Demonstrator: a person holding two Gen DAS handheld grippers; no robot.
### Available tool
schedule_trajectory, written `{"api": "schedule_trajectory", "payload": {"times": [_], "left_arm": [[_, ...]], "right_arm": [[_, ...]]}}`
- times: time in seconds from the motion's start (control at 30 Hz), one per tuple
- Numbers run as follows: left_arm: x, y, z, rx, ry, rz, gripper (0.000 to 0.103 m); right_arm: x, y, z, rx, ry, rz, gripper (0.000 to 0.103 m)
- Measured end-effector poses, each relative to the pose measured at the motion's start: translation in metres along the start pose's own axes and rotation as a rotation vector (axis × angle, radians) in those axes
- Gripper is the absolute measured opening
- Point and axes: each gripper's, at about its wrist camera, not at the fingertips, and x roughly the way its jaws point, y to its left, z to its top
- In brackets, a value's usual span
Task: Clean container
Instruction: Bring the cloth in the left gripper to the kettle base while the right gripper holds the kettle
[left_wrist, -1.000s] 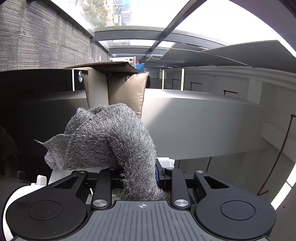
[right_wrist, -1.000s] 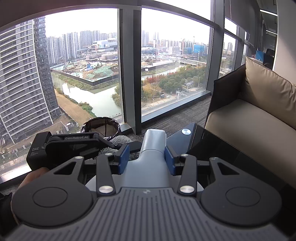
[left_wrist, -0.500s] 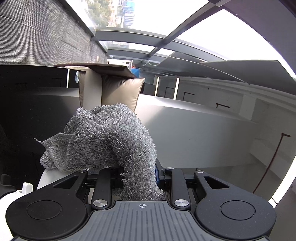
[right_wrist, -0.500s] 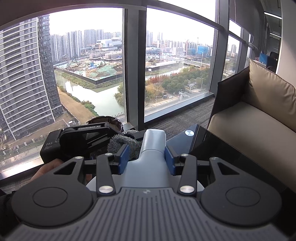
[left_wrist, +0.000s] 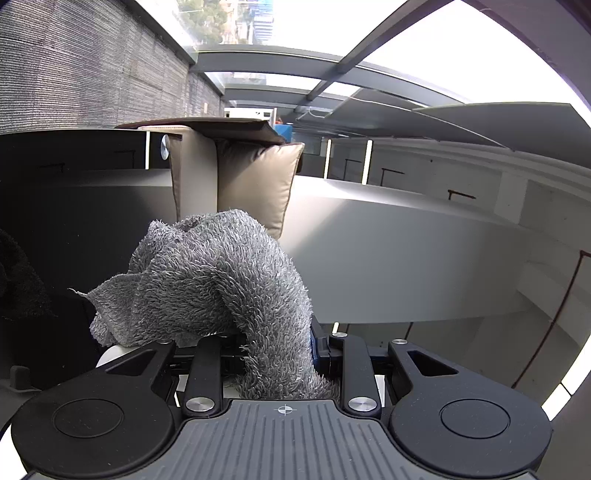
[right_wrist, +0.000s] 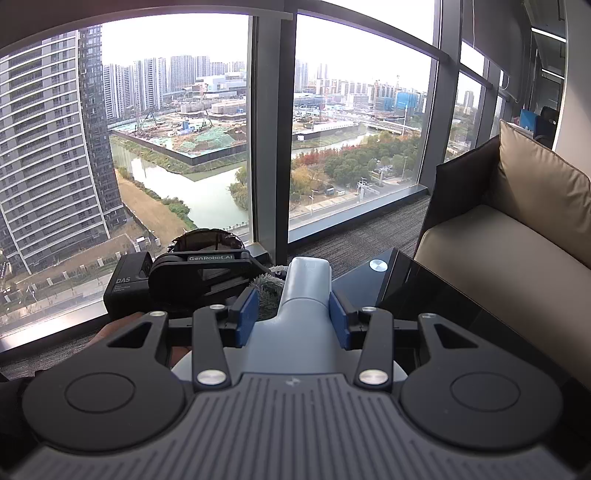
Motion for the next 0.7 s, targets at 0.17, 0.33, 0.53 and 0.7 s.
{"api": "schedule_trajectory", "payload": {"times": [0.17,0.33,0.53,0.7], "left_arm": [[0.01,0.01,0.007,-0.025,0.011,0.06,0.024],[0.019,0.006,0.013,-0.018,0.024,0.064,0.024],[0.02,-0.021,0.016,0.049,0.045,-0.01,0.024],[0.017,-0.04,0.013,0.114,0.048,-0.034,0.024]], "right_arm": [[0.0,-0.006,0.001,-0.002,0.0,0.003,0.045],[-0.001,-0.005,0.0,-0.007,0.001,0.007,0.045],[-0.001,-0.004,-0.001,-0.016,0.001,0.013,0.045],[0.0,-0.003,-0.001,-0.024,0.001,0.009,0.045]]}}
